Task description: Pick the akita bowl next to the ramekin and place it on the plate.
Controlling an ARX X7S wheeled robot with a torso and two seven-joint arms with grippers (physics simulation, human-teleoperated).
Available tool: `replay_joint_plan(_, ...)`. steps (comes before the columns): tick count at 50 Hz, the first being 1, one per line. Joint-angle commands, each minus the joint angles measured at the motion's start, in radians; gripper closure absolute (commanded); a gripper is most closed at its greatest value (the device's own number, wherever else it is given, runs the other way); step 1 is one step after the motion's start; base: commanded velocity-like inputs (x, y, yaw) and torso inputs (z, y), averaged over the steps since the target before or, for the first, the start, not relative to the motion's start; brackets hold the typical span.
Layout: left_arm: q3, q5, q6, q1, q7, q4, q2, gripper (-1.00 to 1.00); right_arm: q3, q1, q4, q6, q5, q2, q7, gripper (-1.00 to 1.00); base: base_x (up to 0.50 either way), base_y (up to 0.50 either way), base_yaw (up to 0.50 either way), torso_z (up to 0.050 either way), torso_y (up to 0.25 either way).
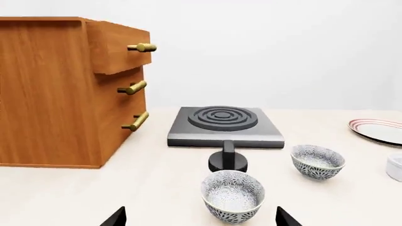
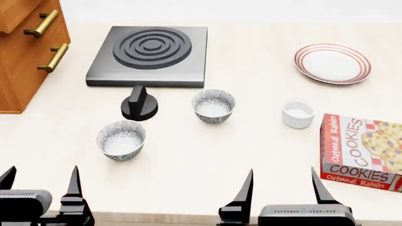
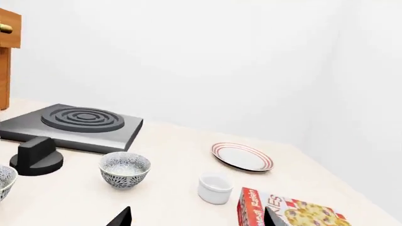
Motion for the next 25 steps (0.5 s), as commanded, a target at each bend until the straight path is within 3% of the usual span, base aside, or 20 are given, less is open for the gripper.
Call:
replay_joint_plan(1,-0.026,-0.053,-0.263,-0.091,0.014,0.211,-0.035,-1.00,0.047,0.087,-0.194,0.230,0.026,0.005,-0.077,-1.00,0.00,0.00,0.00,0.000,0.000)
replay_joint_plan(9,-0.051,-0.110,-0.426,-0.162,0.009,0.323,-0.048,-1.00,0.056,0.138,-0.278,0.339,0.053,0.012,-0.095,-1.00,0.00,0.00,0.00,0.000,0.000)
replay_joint_plan(25,-0.137,-0.196,-0.587,-0.245,0.003,0.417,-0.050,-1.00,0.044,0.183,-0.404,0.469,0.059,0.035,-0.102,-1.00,0.00,0.00,0.00,0.000,0.000)
